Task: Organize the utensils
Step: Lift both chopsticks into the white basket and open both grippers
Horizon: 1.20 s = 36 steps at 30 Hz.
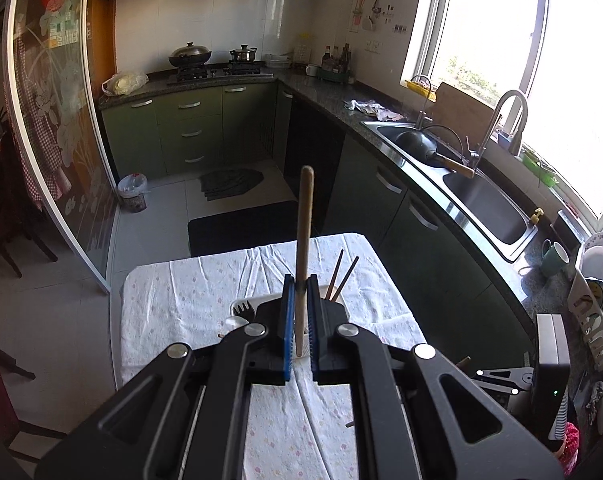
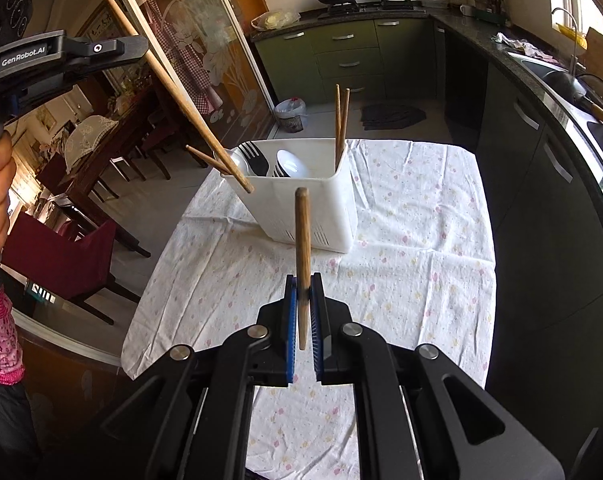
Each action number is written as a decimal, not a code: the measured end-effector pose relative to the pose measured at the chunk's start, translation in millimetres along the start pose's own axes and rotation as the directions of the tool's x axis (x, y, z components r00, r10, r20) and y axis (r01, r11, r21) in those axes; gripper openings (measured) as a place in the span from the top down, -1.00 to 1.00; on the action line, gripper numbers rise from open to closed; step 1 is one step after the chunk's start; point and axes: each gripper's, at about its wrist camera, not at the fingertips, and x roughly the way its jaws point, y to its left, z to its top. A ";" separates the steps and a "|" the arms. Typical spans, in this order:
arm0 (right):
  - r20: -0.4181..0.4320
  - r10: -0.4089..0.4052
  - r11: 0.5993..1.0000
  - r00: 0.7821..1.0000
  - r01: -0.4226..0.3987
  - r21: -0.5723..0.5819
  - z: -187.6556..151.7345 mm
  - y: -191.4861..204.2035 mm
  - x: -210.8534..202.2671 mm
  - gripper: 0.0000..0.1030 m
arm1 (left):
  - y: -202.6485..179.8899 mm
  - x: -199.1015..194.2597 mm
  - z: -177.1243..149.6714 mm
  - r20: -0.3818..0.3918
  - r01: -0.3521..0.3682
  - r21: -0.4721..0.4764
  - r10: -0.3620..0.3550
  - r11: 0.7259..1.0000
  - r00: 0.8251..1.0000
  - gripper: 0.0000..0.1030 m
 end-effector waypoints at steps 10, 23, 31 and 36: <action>0.022 0.003 1.000 1.000 -0.003 0.019 1.2 -12.7 -12.0 0.86 | -2.6 46.9 10.6 -0.040 -0.081 0.023 0.082 0.996 0.996 0.88; 0.177 0.036 0.999 0.983 -0.037 -0.001 46.4 6.3 -69.6 0.86 | 15.0 82.7 -19.5 -0.144 -0.053 -0.008 0.051 0.999 0.988 0.72; 0.326 -0.028 1.000 0.945 0.028 0.006 110.9 23.8 -80.7 0.86 | 29.8 -1.3 -60.2 -0.022 0.068 -0.010 -0.068 0.998 0.997 0.47; 0.312 -0.088 0.996 0.946 0.082 0.035 139.1 25.3 -41.4 0.86 | 44.9 -15.0 -104.2 -0.053 0.071 0.018 -0.070 0.997 0.996 0.47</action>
